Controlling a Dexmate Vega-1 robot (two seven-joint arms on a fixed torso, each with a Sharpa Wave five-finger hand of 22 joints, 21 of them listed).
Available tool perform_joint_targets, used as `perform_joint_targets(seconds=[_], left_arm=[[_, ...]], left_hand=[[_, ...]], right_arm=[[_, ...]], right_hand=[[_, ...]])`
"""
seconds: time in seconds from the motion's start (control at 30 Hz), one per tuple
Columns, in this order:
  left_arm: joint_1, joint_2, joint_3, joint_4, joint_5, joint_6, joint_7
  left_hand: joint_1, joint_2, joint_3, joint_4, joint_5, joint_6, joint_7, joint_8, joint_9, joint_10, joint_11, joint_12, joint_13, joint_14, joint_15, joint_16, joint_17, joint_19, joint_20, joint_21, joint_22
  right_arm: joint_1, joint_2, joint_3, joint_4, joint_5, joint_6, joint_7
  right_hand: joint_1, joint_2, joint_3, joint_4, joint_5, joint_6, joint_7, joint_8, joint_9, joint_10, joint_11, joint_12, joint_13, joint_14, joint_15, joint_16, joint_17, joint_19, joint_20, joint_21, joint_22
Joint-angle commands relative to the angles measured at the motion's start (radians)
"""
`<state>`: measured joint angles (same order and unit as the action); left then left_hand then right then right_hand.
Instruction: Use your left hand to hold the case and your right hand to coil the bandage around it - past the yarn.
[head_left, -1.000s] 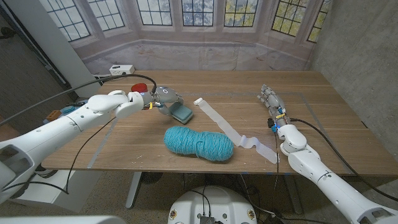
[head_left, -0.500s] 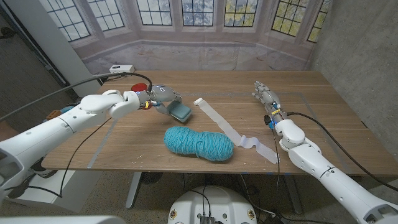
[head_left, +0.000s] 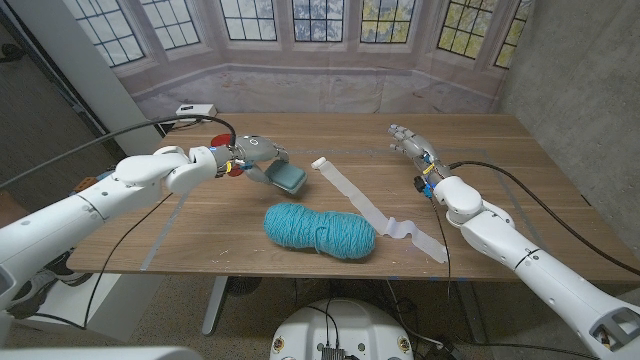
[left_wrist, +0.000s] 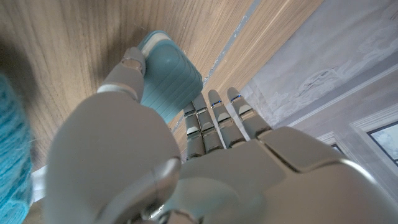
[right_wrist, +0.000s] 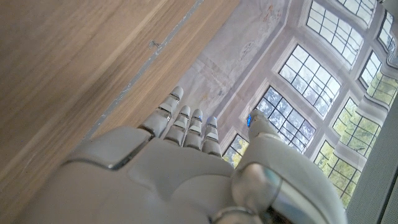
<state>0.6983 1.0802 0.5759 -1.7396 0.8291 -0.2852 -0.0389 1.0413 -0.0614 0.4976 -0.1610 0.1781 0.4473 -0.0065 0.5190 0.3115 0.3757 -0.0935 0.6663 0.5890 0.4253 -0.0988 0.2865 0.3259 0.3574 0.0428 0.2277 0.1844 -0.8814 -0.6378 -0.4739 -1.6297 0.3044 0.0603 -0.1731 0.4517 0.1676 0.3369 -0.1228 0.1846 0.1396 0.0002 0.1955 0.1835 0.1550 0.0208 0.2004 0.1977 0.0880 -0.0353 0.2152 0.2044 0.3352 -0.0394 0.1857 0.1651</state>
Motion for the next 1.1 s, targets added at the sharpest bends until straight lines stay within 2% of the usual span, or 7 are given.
perform_joint_targets(seconds=[0.03, 0.43, 0.63, 0.77, 0.8, 0.9, 1.1], left_arm=[[0.089, 0.039, -0.073, -0.079, -0.062, 0.048, 0.014], [0.174, 0.072, -0.137, -0.140, -0.114, 0.100, 0.032], [0.210, 0.090, -0.161, -0.163, -0.132, 0.114, 0.040], [0.232, 0.101, -0.177, -0.179, -0.146, 0.123, 0.040], [0.235, 0.103, -0.179, -0.183, -0.147, 0.125, 0.038], [0.247, 0.108, -0.188, -0.193, -0.152, 0.130, 0.041], [0.265, 0.115, -0.200, -0.207, -0.158, 0.139, 0.039]], left_hand=[[0.003, 0.024, 0.014, 0.013, 0.007, 0.109, -0.038, 0.114, 0.052, 0.068, -0.065, 0.006, 0.007, 0.010, -0.002, -0.003, 0.005, 0.007, -0.002, -0.004, 0.002], [0.002, 0.027, 0.017, 0.012, 0.008, 0.116, -0.037, 0.128, 0.050, 0.073, -0.069, 0.009, 0.013, 0.014, -0.002, -0.005, 0.014, 0.006, -0.005, -0.005, 0.002], [0.002, 0.028, 0.018, 0.011, 0.009, 0.118, -0.038, 0.133, 0.049, 0.075, -0.069, 0.009, 0.016, 0.018, -0.005, -0.005, 0.018, 0.006, -0.005, -0.006, 0.002], [0.002, 0.027, 0.019, 0.010, 0.009, 0.117, -0.037, 0.137, 0.047, 0.073, -0.068, 0.009, 0.018, 0.019, -0.005, -0.007, 0.021, 0.006, -0.007, -0.006, 0.002], [0.001, 0.028, 0.019, 0.010, 0.009, 0.117, -0.040, 0.137, 0.047, 0.072, -0.067, 0.009, 0.018, 0.020, -0.005, -0.007, 0.022, 0.006, -0.007, -0.006, 0.002], [0.002, 0.027, 0.020, 0.009, 0.009, 0.121, -0.041, 0.142, 0.046, 0.072, -0.071, 0.009, 0.020, 0.018, -0.006, -0.009, 0.023, 0.005, -0.007, -0.007, 0.002], [0.003, 0.027, 0.021, 0.008, 0.009, 0.120, -0.042, 0.148, 0.045, 0.069, -0.075, 0.007, 0.023, 0.019, -0.006, -0.012, 0.028, 0.003, -0.007, -0.008, 0.002]], right_arm=[[0.095, -0.034, -0.076, -0.048, -0.099, -0.115, 0.052], [0.175, -0.060, -0.154, -0.104, -0.215, -0.227, 0.119], [0.209, -0.066, -0.196, -0.124, -0.292, -0.257, 0.144], [0.231, -0.065, -0.225, -0.138, -0.357, -0.276, 0.149], [0.238, -0.065, -0.234, -0.138, -0.376, -0.274, 0.152], [0.256, -0.056, -0.252, -0.136, -0.414, -0.278, 0.161], [0.296, -0.039, -0.288, -0.128, -0.501, -0.277, 0.179]], right_hand=[[0.014, -0.003, 0.001, -0.008, 0.006, 0.010, 0.001, 0.004, 0.005, 0.009, 0.004, 0.008, 0.005, 0.006, -0.016, 0.004, 0.003, 0.009, -0.051, 0.008, 0.004], [0.023, -0.007, 0.004, -0.016, 0.007, 0.033, 0.003, 0.010, 0.005, 0.033, 0.008, 0.015, 0.005, 0.019, -0.017, 0.006, 0.000, 0.019, -0.048, 0.010, 0.004], [0.039, -0.012, 0.010, -0.028, 0.009, 0.062, 0.001, 0.017, 0.004, 0.068, 0.009, 0.026, 0.006, 0.042, -0.020, 0.010, -0.004, 0.039, -0.044, 0.015, 0.003], [0.072, -0.024, 0.017, -0.044, 0.008, 0.123, 0.008, 0.029, 0.004, 0.133, 0.017, 0.043, 0.008, 0.101, -0.026, 0.023, -0.009, 0.086, -0.037, 0.023, 0.003], [0.078, -0.026, 0.018, -0.046, 0.008, 0.130, 0.007, 0.029, 0.004, 0.150, 0.009, 0.047, 0.009, 0.113, -0.029, 0.026, -0.010, 0.096, -0.039, 0.025, 0.003], [0.092, -0.031, 0.020, -0.048, 0.008, 0.159, 0.007, 0.034, 0.004, 0.172, 0.015, 0.051, 0.010, 0.137, -0.031, 0.031, -0.010, 0.115, -0.037, 0.027, 0.004], [0.129, -0.040, 0.026, -0.055, 0.008, 0.204, 0.001, 0.040, 0.004, 0.218, 0.012, 0.060, 0.012, 0.187, -0.046, 0.041, -0.011, 0.158, -0.037, 0.033, 0.004]])
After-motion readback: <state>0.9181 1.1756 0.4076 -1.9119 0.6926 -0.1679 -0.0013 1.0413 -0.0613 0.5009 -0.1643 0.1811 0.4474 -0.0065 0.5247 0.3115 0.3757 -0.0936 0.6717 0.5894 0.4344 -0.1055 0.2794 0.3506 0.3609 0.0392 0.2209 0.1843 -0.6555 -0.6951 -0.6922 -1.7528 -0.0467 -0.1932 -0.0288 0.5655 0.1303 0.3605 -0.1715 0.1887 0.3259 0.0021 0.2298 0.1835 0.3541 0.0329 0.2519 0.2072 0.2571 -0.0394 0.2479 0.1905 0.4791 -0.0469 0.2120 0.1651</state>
